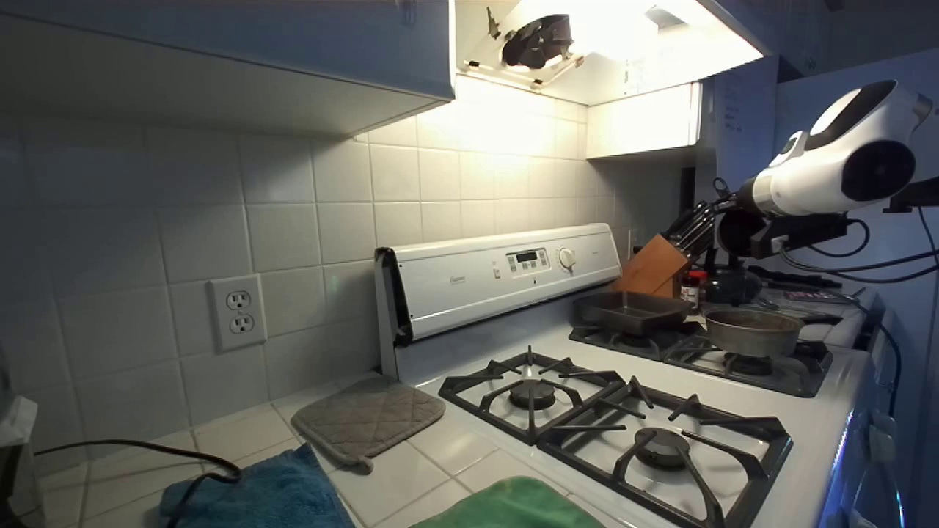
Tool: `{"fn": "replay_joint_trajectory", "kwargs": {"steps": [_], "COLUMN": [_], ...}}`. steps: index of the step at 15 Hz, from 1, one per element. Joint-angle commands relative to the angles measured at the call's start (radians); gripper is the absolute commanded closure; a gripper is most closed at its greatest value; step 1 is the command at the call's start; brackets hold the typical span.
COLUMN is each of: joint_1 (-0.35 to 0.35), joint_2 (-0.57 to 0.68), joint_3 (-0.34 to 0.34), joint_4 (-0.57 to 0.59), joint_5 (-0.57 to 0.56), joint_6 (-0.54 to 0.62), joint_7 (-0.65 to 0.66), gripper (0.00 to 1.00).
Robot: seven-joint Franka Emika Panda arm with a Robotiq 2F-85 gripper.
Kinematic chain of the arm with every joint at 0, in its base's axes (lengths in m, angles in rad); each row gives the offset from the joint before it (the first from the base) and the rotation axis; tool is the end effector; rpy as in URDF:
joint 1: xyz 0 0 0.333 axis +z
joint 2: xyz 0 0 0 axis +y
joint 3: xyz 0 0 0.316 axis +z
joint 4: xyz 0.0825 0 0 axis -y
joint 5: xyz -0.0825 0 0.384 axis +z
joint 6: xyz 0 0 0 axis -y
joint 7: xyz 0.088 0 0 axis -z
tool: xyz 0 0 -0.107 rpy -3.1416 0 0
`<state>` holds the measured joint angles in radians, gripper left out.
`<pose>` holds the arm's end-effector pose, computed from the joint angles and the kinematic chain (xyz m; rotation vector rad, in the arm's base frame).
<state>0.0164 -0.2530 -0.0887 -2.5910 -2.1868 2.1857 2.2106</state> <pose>0.4422 -0.0617 0.3738 1.8367 -0.4828 1.5067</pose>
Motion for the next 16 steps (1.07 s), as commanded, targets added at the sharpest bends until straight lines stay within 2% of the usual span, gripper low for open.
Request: {"fn": "replay_joint_trajectory", "kwargs": {"steps": [1,5,8,16], "joint_1": [-0.008,-0.016,-0.024,-0.076], "joint_2": [-0.014,-0.014,-0.016,-0.006], "joint_3": [-0.015,-0.035,-0.059,-0.16], "joint_4": [-0.013,-0.007,0.002,0.042], "joint_5": [-0.019,-0.007,0.013,0.121], "joint_6": [-0.004,0.016,0.08,0.352], "joint_7": [0.004,-0.003,-0.008,-0.038], "gripper": [0.94,0.94,0.94,0.94]}}
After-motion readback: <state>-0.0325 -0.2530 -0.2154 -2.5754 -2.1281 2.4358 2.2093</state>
